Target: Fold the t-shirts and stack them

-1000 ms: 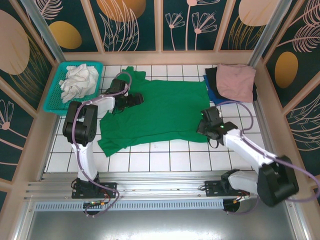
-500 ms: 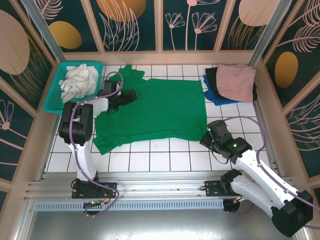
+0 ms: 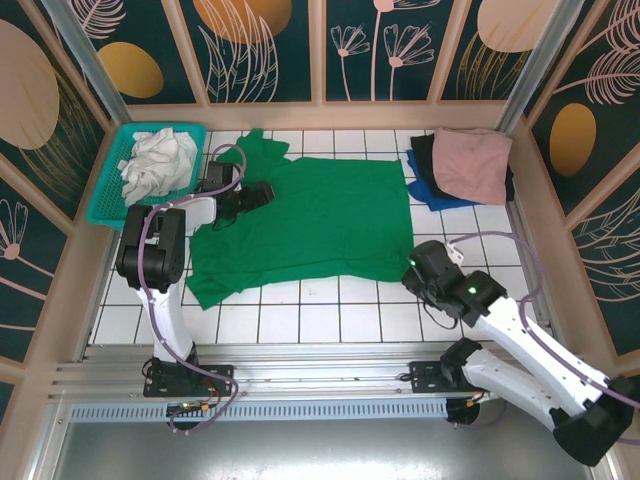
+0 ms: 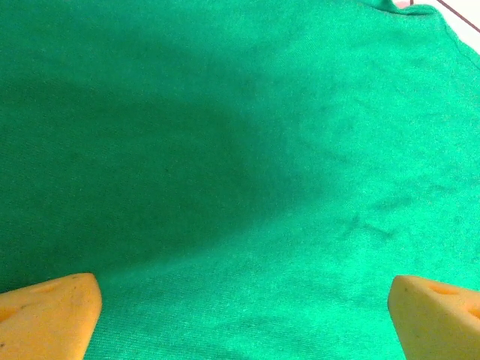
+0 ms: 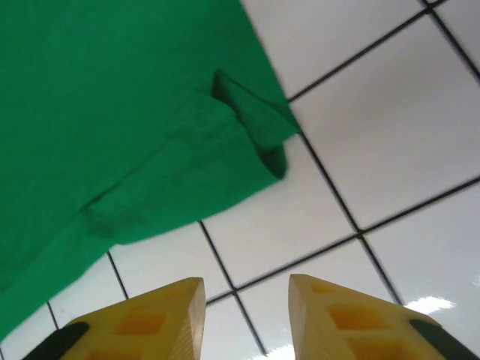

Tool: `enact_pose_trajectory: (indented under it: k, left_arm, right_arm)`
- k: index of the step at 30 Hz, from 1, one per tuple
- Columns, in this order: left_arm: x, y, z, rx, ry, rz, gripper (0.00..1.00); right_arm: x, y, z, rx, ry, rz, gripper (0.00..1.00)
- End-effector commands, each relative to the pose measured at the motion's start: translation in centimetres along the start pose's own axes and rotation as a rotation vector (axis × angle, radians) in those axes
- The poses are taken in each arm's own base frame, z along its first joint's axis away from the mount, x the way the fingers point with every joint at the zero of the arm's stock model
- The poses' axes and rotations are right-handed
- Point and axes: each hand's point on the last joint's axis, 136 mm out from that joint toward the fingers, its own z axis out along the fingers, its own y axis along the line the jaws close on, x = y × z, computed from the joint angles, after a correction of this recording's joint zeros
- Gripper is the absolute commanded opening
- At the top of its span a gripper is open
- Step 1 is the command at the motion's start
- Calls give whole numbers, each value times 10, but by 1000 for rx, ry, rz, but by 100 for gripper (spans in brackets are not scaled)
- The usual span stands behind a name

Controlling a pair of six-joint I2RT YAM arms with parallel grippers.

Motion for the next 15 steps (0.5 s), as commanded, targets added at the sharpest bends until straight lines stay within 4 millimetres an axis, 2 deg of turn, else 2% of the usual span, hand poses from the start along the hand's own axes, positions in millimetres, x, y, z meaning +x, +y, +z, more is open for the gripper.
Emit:
enact_pose_trajectory:
  k: [1,4,7,10,15]
  left_arm:
    - [33,28,2,-81,105,-49,99]
    - [36,32,3,-92,107,-49,98]
    - [40,34,5,-95,120,-50,99]
    - [43,36,6,-96,124,-52,99]
    - [40,37,8,-100,130,-46,98]
  right_arm:
    - [-16,49,16,-104,-50,-68,38]
    - [-15,69,42,-106,-41,-132,40]
    - [-11,76,67,-88,-19,-169,40]
    - [-11,67,90,-44,-8,-168,40]
    - [-19,51,119,9,31,-156,42]
